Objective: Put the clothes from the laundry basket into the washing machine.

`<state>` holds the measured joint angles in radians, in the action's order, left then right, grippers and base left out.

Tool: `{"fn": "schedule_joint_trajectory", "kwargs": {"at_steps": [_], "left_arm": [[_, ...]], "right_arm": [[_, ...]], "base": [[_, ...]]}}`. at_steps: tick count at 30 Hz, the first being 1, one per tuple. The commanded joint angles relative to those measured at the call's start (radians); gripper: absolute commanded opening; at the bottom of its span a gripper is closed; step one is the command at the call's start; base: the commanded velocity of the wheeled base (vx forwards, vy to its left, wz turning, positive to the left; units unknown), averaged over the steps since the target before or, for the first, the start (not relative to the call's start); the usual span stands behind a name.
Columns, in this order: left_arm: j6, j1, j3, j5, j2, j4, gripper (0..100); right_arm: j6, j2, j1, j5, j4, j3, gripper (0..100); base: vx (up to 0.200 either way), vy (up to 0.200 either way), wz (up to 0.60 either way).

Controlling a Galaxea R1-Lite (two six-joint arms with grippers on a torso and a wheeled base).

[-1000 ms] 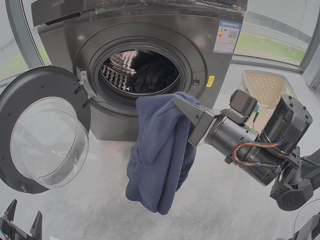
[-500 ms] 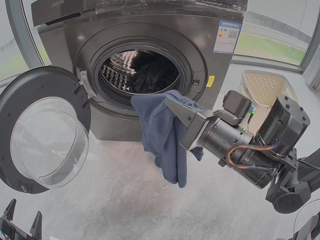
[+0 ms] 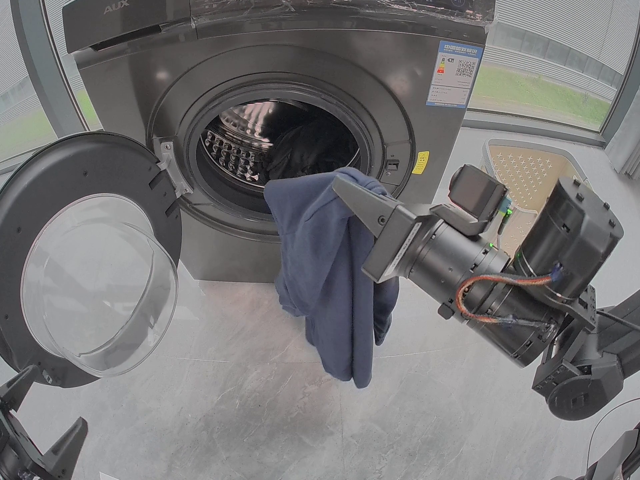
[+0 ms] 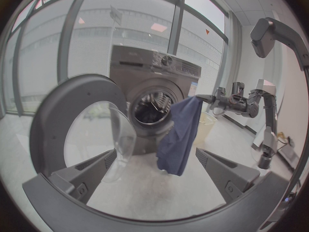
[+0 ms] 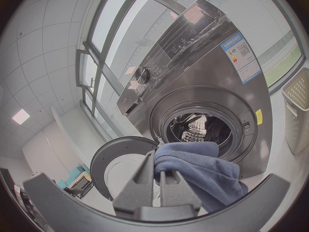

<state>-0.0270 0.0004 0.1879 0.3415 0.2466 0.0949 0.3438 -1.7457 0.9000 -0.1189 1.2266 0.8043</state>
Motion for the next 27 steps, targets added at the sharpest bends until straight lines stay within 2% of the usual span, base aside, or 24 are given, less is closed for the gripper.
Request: {"fn": "schedule_joint_trajectory", "kwargs": {"at_steps": [1, 3, 4, 5, 8, 9, 12, 22, 25, 27], "left_arm": [[0.016, -0.034, 0.022, 0.162, 0.37, 0.077, 100], [0.016, -0.076, 0.027, 0.183, 0.442, 0.111, 100], [0.016, -0.076, 0.027, 0.183, 0.442, 0.111, 100], [0.007, -0.125, 0.028, 0.185, 0.527, 0.147, 100], [0.004, -0.161, 0.021, 0.185, 0.585, 0.183, 100], [0.002, -0.212, 0.015, 0.183, 0.649, 0.218, 100], [-0.001, -0.257, 0.025, 0.182, 0.718, 0.229, 100], [0.004, -0.28, 0.062, 0.186, 0.938, 0.322, 100], [-0.001, -0.289, 0.097, 0.183, 1.086, 0.414, 100], [-0.002, -0.296, 0.107, 0.182, 1.126, 0.436, 100]], "right_arm": [[0.0, 0.015, -0.018, 0.001, -0.013, 0.039, 0], [0.0, 0.02, -0.021, 0.001, -0.016, 0.056, 0], [0.0, 0.02, -0.021, 0.001, -0.016, 0.056, 0], [0.0, 0.02, -0.024, 0.001, -0.018, 0.075, 0], [0.003, 0.017, -0.024, 0.001, -0.016, 0.084, 0], [0.003, 0.012, -0.023, 0.001, -0.015, 0.096, 0], [0.003, 0.011, -0.019, -0.001, -0.016, 0.105, 0], [0.004, 0.008, -0.024, -0.015, -0.016, 0.107, 0], [0.004, 0.0, -0.015, -0.015, -0.016, 0.107, 0], [0.004, -0.005, -0.013, -0.015, -0.016, 0.107, 0]], "base": [[0.0, 0.0, 0.0], [0.0, 0.0, 0.0], [0.0, 0.0, 0.0], [0.0, 0.0, 0.0], [0.0, 0.0, 0.0], [0.0, 0.0, 0.0], [0.0, 0.0, 0.0], [0.0, 0.0, 0.0], [0.0, 0.0, 0.0], [0.0, 0.0, 0.0]]}}
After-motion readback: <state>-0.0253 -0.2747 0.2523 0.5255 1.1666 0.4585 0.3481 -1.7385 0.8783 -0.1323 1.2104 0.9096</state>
